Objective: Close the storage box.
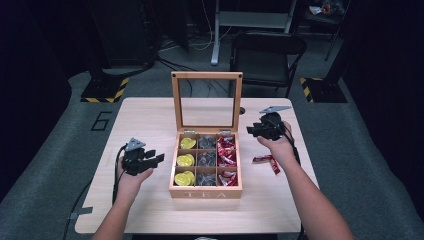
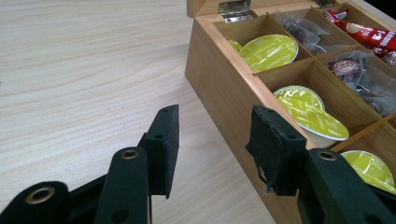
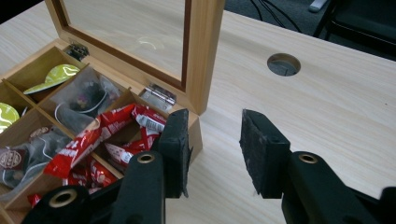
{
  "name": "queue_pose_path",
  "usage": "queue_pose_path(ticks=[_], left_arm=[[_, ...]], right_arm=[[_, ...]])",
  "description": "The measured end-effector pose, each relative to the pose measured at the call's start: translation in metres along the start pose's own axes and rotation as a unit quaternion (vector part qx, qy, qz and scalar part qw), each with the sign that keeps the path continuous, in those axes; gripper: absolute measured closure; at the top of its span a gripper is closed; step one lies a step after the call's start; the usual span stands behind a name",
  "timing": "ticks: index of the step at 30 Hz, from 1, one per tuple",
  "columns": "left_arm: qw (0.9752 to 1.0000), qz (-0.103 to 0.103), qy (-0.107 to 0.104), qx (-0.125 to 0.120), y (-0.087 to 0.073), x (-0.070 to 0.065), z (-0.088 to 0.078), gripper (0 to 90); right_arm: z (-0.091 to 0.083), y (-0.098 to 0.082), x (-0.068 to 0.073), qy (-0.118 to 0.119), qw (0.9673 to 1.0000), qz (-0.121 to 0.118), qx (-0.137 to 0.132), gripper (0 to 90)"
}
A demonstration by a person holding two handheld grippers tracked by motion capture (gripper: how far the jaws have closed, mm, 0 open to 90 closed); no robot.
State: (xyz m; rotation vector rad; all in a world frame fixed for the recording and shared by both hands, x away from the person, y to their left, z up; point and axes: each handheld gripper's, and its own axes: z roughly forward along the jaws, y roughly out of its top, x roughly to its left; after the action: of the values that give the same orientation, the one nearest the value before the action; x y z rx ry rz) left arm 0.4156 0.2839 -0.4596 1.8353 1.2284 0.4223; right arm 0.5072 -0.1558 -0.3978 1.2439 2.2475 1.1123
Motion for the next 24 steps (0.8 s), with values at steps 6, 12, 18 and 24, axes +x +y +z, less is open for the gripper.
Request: queue_pose_path(ticks=[6, 12, 18, 24], left_arm=[[1.0, 0.0, -0.002, 0.001, 0.0, -0.001, 0.0, 53.0], [1.0, 0.003, -0.003, 0.004, 0.0, -0.001, 0.001, 53.0], [1.0, 0.003, -0.003, 0.005, 0.0, -0.001, 0.001, 52.9], [1.0, 0.001, -0.002, 0.002, -0.001, -0.001, 0.002, 52.9]], right_arm=[[0.008, 0.011, 0.003, 0.007, 1.0, -0.004, -0.001, 61.3], [0.016, 0.022, 0.006, 0.013, 0.9999, -0.003, -0.002, 61.1], [0.023, 0.027, 0.005, 0.011, 0.9999, -0.007, 0.0, 61.0], [0.032, 0.034, 0.003, 0.012, 0.9999, -0.003, -0.001, 59.9]])
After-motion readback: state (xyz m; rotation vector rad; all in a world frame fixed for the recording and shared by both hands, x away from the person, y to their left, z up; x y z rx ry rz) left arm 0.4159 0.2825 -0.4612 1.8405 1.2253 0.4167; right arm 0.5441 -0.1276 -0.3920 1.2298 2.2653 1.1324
